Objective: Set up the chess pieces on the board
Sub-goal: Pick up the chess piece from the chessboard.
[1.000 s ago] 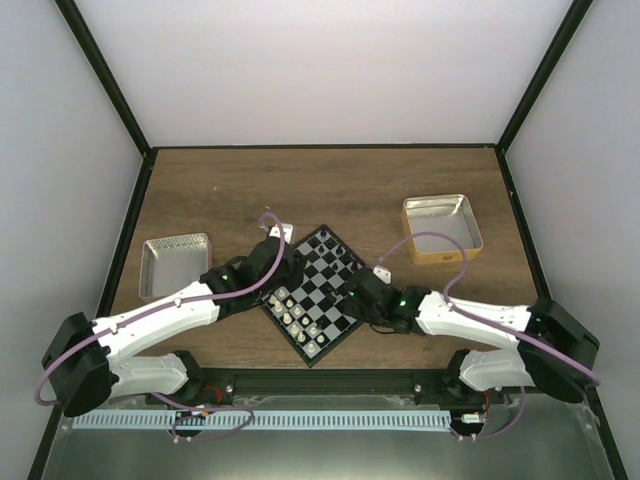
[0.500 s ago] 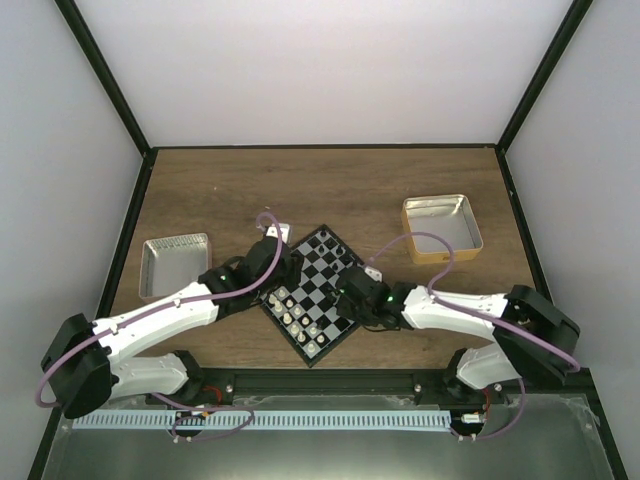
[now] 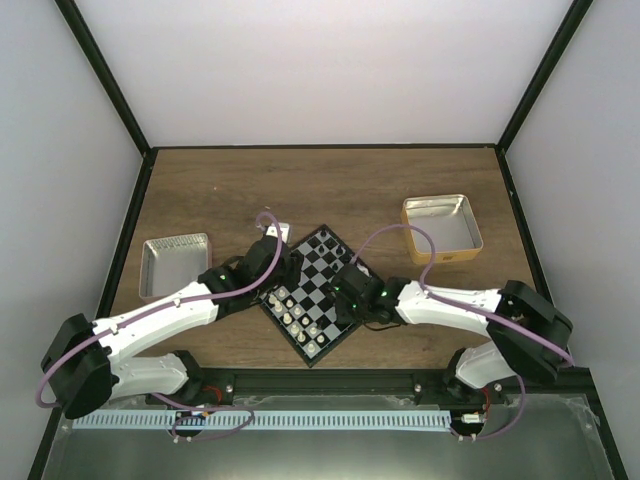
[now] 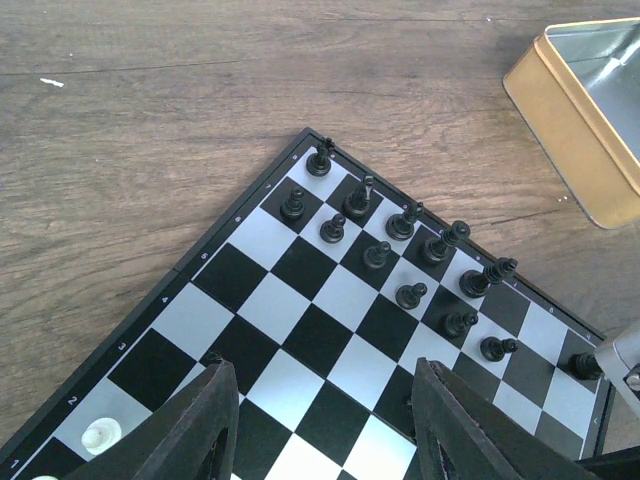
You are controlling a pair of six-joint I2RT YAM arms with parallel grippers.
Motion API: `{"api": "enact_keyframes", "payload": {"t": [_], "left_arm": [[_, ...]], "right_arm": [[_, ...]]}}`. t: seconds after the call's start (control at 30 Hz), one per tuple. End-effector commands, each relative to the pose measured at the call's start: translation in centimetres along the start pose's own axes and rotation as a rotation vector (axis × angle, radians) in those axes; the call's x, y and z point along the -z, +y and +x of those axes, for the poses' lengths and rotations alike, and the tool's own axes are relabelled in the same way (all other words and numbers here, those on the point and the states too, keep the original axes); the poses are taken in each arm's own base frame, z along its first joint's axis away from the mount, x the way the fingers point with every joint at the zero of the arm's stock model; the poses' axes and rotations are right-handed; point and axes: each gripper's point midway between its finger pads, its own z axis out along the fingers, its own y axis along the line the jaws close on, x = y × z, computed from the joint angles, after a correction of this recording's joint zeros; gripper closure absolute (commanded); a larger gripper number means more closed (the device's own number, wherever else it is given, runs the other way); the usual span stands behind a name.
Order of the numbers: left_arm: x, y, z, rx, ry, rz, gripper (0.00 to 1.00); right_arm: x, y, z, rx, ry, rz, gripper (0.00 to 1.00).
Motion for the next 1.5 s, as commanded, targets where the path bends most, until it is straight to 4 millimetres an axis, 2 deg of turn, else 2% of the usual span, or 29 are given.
{"api": "enact_keyframes", "payload": {"t": [0.0, 0.27, 0.6, 1.1, 1.33, 1.47], "left_arm": [[-0.3, 0.0, -0.2, 0.001, -0.014, 0.002, 0.50], [-0.5, 0.1, 0.0, -0.001, -0.007, -0.001, 0.50], [-0.4, 0.3, 0.0, 0.006, -0.006, -0.005, 0.50], [-0.5, 0.3, 0.0, 0.019, -0.002, -0.001, 0.48], [-0.4, 0.4, 0.4, 0.044, 0.011, 0.009, 0.48], [-0.3, 0.0, 0.8, 0.068, 0.023, 0.038, 0.47]], "right_arm": [[0.1, 0.2, 0.9, 0.131, 0.052, 0.013, 0.66], [-0.7, 0.4, 1.6, 0.230, 0.089, 0.040, 0.76], [-0.9, -0.4, 2.7, 0.279, 0.123, 0.102, 0.73], [-0.7, -0.7, 4.3, 0.336, 0.166, 0.105, 0.73], [-0.9, -0.6, 4.2, 0.338, 0.150, 0.094, 0.85], [-0.5, -0.6, 3.3, 0.330, 0.100, 0.100, 0.88]]}}
